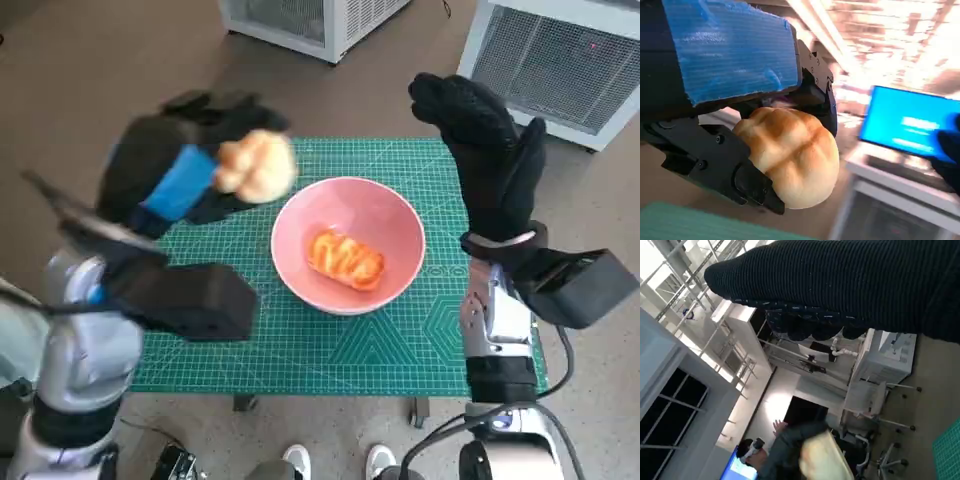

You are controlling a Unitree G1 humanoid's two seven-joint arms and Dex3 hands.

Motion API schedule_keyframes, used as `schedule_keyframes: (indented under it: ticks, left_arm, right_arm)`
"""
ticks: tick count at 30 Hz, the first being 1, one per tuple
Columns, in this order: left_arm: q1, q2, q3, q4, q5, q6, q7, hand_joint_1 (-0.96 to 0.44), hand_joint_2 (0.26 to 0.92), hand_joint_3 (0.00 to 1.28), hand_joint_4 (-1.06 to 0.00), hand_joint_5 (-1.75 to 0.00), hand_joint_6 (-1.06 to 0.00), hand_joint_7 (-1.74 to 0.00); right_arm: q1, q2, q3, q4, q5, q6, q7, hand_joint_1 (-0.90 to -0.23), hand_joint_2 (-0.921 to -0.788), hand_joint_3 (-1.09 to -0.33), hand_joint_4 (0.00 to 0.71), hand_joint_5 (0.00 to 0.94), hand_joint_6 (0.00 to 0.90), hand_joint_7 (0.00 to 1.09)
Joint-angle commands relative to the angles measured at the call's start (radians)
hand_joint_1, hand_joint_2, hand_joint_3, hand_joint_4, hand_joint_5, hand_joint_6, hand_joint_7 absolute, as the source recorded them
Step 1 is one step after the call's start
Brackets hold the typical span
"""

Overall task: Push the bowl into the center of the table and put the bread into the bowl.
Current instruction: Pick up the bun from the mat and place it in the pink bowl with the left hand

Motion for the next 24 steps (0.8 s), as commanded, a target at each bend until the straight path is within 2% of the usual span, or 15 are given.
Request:
schedule_keyframes:
  ticks: [1, 6, 12, 13, 17, 24]
  left_arm:
    - [-0.065, -0.036, -0.060, 0.068, 0.009, -0.021, -0.024, 0.00, 0.890, 0.01, -0.85, -1.05, -0.75, -0.98]
    - [-0.108, -0.077, -0.103, 0.196, -0.007, -0.065, -0.023, 0.00, 0.902, 0.01, -0.83, -1.06, -0.70, -1.04]
    - [-0.112, -0.084, -0.100, 0.215, -0.005, -0.083, -0.021, 0.00, 0.907, 0.01, -0.82, -1.06, -0.69, -1.06]
    - [-0.118, -0.107, -0.129, 0.280, 0.000, -0.093, -0.016, 0.00, 0.872, 0.01, -0.90, -0.97, -0.77, -0.96]
    - [-0.132, -0.159, -0.198, 0.467, 0.020, -0.136, 0.016, 0.00, 0.905, 0.03, -0.79, -1.10, -0.68, -1.07]
    - [-0.150, -0.193, -0.232, 0.634, 0.022, -0.182, 0.053, 0.00, 0.919, 0.05, -0.74, -1.13, -0.63, -1.15]
  right_arm:
    - [0.033, -0.001, -0.001, -0.009, 0.006, 0.019, 0.000, -0.697, -0.921, -0.733, 0.229, 0.001, 0.080, 0.43]
    - [0.038, -0.003, -0.004, -0.017, 0.010, 0.027, 0.001, -0.697, -0.921, -0.733, 0.229, 0.001, 0.080, 0.43]
    - [0.042, -0.002, -0.004, -0.025, 0.009, 0.031, 0.000, -0.698, -0.921, -0.732, 0.230, 0.001, 0.081, 0.43]
    - [0.048, -0.003, -0.004, -0.031, 0.010, 0.033, -0.001, -0.699, -0.921, -0.732, 0.227, 0.001, 0.079, 0.43]
    - [0.058, -0.007, -0.009, -0.036, 0.017, 0.037, 0.000, -0.707, -0.921, -0.724, 0.229, 0.003, 0.086, 0.43]
    - [0.072, -0.008, -0.011, -0.059, 0.019, 0.047, -0.003, -0.707, -0.921, -0.718, 0.232, 0.004, 0.095, 0.43]
